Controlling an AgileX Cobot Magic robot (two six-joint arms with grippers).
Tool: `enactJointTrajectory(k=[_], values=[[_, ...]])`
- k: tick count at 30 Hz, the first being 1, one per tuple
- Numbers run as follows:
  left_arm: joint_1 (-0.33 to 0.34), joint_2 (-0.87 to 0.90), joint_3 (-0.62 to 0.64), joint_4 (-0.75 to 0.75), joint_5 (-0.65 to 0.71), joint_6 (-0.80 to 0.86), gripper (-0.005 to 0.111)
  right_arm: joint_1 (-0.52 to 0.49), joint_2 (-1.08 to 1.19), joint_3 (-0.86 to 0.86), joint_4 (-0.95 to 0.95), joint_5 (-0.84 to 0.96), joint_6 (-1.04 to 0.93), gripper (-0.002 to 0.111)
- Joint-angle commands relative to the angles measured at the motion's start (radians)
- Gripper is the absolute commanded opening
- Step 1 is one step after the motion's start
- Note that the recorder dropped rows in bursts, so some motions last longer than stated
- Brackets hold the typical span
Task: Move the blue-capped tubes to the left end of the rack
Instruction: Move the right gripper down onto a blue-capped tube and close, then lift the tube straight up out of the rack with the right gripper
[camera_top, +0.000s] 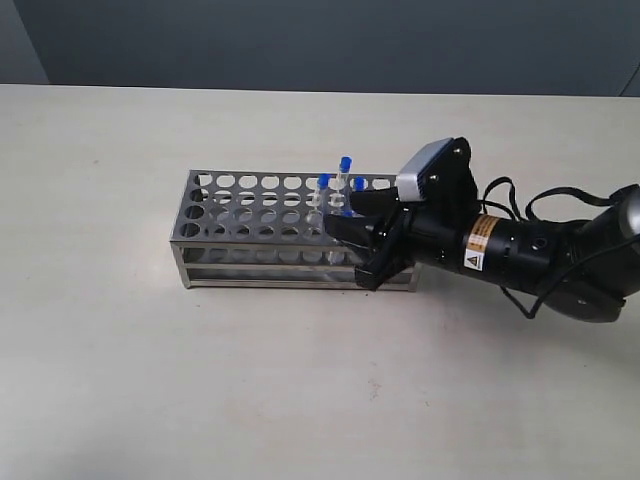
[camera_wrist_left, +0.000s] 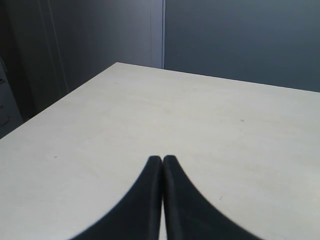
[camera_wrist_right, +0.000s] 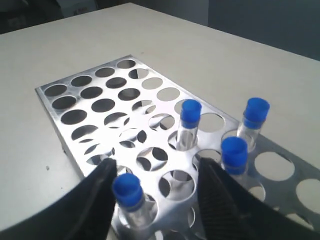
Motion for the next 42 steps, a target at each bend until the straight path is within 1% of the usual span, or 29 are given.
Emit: enactJointTrajectory(k=[1, 4, 5, 6, 7, 9, 14, 16, 18, 19, 25, 31, 35, 42], values=[[0.001, -0.004, -0.001, 0.000, 0.002, -0.002, 0.001, 0.001, 0.024, -0.004, -0.009, 0.004, 0.009, 0.045], [0.001, -0.004, -0.001, 0.000, 0.002, -0.002, 0.001, 0.001, 0.024, -0.004, -0.016, 0.002, 0.043, 0.022], [0.001, -0.004, -0.001, 0.000, 0.002, -0.002, 0.001, 0.001, 0.024, -0.004, -0.036, -0.007, 0.066, 0.007], [0.001, -0.004, -0.001, 0.000, 0.002, -0.002, 0.001, 0.001, 0.024, -0.004, -0.052, -0.018, 0.068, -0.001], [0.001, -0.004, -0.001, 0.000, 0.002, -0.002, 0.001, 0.001, 0.022, -0.004, -0.078, -0.043, 0.084, 0.000], [0.001, -0.004, -0.001, 0.000, 0.002, -0.002, 0.001, 0.001, -0.010, -0.004, -0.092, -0.034, 0.112, 0.000], [0.001, -0.004, -0.001, 0.000, 0.002, -0.002, 0.001, 0.001, -0.167, -0.039, -0.083, 0.089, 0.112, 0.000], [0.001, -0.004, -0.001, 0.000, 0.002, -0.002, 0.001, 0.001, -0.246, -0.090, -0.095, 0.153, 0.122, 0.000], [0.001, -0.004, -0.001, -0.002, 0.002, -0.002, 0.001, 0.002, -0.287, -0.162, -0.129, 0.187, 0.188, 0.000], [0.001, -0.004, -0.001, -0.002, 0.002, -0.002, 0.001, 0.019, -0.290, -0.226, -0.159, 0.215, 0.234, 0.000], [0.001, -0.004, -0.001, -0.002, 0.002, -0.002, 0.001, 0.135, -0.243, -0.400, -0.186, 0.392, 0.252, 0.000], [0.001, -0.004, -0.001, -0.002, 0.002, -0.002, 0.001, 0.230, -0.114, -0.536, -0.186, 0.428, 0.252, 0.000], [0.001, -0.004, -0.001, -0.002, 0.002, -0.002, 0.001, 0.251, -0.019, -0.601, -0.186, 0.437, 0.256, 0.000], [0.001, -0.004, -0.001, -0.002, 0.002, -0.002, 0.001, 0.251, 0.095, -0.674, -0.186, 0.413, 0.296, 0.000]])
